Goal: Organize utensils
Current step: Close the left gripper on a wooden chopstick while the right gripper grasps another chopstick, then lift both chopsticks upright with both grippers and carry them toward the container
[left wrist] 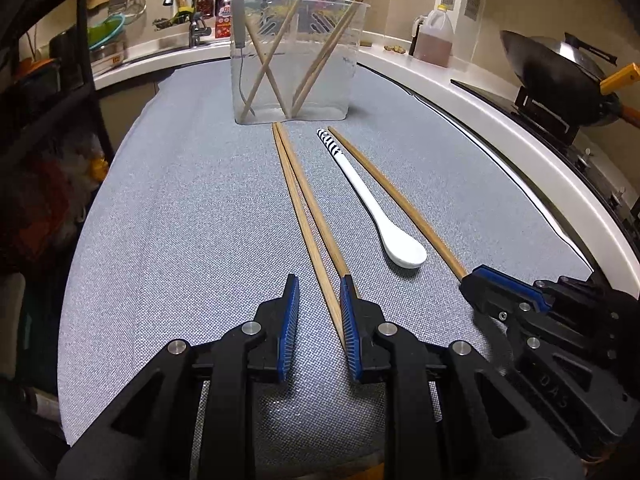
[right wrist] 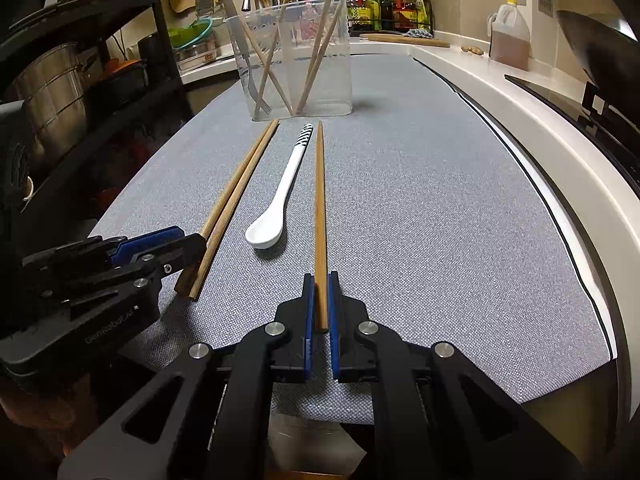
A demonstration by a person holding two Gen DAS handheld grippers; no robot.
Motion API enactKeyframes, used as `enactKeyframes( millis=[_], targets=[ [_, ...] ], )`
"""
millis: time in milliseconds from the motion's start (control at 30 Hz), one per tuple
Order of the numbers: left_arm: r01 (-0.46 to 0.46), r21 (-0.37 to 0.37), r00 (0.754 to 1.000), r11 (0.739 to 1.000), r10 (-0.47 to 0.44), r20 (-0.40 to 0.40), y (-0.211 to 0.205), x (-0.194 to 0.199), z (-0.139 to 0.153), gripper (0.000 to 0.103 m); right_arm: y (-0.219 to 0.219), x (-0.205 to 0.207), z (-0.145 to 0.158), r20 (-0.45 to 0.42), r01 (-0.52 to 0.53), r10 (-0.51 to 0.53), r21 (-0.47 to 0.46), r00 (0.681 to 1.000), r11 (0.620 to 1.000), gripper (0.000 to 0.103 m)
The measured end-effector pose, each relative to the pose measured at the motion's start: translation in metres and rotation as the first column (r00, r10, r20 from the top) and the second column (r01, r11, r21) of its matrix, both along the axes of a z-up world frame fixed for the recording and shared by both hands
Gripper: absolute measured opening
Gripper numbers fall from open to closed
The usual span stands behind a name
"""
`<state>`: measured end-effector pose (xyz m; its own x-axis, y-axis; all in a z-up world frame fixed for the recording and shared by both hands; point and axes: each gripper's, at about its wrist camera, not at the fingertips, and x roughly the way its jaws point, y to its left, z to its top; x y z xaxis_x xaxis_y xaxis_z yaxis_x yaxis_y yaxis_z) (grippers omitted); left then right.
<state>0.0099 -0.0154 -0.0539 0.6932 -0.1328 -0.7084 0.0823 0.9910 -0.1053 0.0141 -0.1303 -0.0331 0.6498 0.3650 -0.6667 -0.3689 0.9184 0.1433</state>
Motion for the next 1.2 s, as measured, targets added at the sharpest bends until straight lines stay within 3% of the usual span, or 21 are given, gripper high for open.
enactKeyframes(
  millis=[133, 233, 333, 567, 1200],
  targets=[
    [0.005, 0.017, 1.000, 1.000, -0.005, 0.000, 0.000, 0.000, 0.000, 0.021, 0.000, 0.000, 0.000, 0.001, 0.000, 0.000, 0.000, 1.000, 1.000, 0.007],
    [-0.006, 0.038, 1.000, 0.999, 0.006, 0.002, 0.002, -0.001, -0.001, 0.008, 0.000, -0.001, -0.001, -0.001, 0.003, -0.003, 0.000, 1.000, 1.000, 0.007],
    [-0.033, 0.024, 0.999, 0.999, 0.033, -0.001, 0.015, -0.002, -0.001, 0.006, -0.002, -0.002, -0.001, -0.004, 0.010, -0.010, 0.006, 1.000, 1.000, 0.006],
    [-0.088, 0.006, 0.996, 0.996, 0.088, -0.005, 0.040, -0.013, -0.001, 0.006, -0.010, -0.008, -0.004, 0.006, 0.047, -0.047, -0.003, 0.999, 0.999, 0.007],
    [-0.076, 0.020, 0.997, 0.997, 0.076, 0.009, 0.033, -0.008, -0.002, 0.007, -0.009, -0.001, -0.002, 0.009, 0.045, -0.045, -0.001, 0.999, 0.999, 0.008]
  ],
)
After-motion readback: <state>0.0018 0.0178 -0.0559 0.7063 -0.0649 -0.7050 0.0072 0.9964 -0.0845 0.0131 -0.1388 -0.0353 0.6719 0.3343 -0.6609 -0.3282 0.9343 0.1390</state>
